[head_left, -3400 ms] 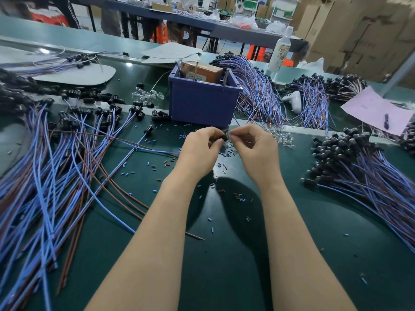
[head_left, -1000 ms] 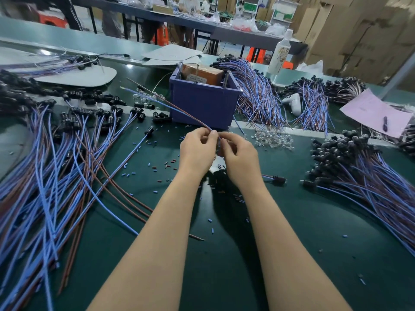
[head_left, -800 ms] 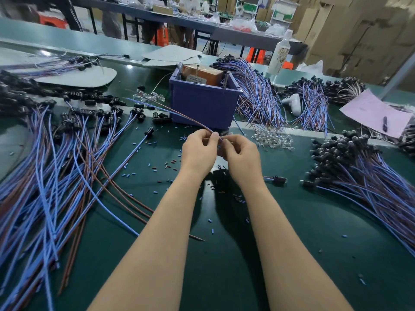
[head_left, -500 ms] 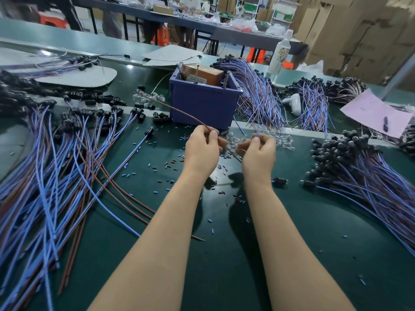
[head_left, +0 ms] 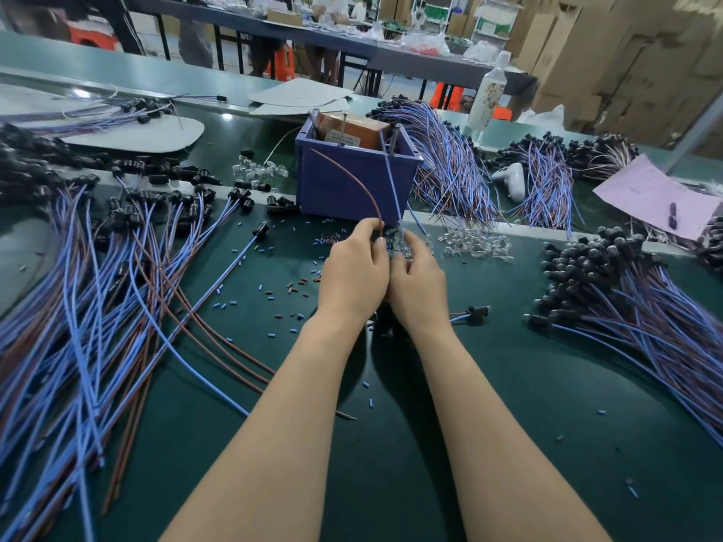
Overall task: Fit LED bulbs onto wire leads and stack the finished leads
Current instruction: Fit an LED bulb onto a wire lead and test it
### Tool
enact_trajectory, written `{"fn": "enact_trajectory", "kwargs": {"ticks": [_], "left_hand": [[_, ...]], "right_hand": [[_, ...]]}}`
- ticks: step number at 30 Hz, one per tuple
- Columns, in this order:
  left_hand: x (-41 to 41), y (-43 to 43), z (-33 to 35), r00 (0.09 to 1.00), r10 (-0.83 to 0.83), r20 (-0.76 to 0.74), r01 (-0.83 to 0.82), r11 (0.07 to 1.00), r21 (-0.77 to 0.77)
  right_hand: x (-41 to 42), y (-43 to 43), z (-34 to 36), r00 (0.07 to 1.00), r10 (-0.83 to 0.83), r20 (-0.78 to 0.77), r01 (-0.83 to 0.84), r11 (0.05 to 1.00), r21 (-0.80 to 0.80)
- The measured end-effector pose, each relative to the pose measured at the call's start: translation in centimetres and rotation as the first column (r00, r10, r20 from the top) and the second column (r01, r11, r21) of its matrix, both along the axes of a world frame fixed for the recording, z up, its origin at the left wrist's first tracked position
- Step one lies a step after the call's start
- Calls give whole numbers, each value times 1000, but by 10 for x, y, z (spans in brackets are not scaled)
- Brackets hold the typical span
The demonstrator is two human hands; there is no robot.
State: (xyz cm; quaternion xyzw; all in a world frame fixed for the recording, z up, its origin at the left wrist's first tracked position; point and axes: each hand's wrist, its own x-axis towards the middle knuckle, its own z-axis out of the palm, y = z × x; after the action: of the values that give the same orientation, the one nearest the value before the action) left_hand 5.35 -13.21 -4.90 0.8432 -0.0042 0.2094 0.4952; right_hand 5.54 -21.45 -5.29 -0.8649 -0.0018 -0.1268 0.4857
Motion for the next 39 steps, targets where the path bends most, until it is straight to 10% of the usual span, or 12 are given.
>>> {"fn": "enact_trajectory", "kwargs": {"ticks": [39], "left_hand": [[3,2,-4,995,-54,-84,51,998,-32]], "right_hand": [[7,-29,9,982,-167,-88,159,983,-91]]}}
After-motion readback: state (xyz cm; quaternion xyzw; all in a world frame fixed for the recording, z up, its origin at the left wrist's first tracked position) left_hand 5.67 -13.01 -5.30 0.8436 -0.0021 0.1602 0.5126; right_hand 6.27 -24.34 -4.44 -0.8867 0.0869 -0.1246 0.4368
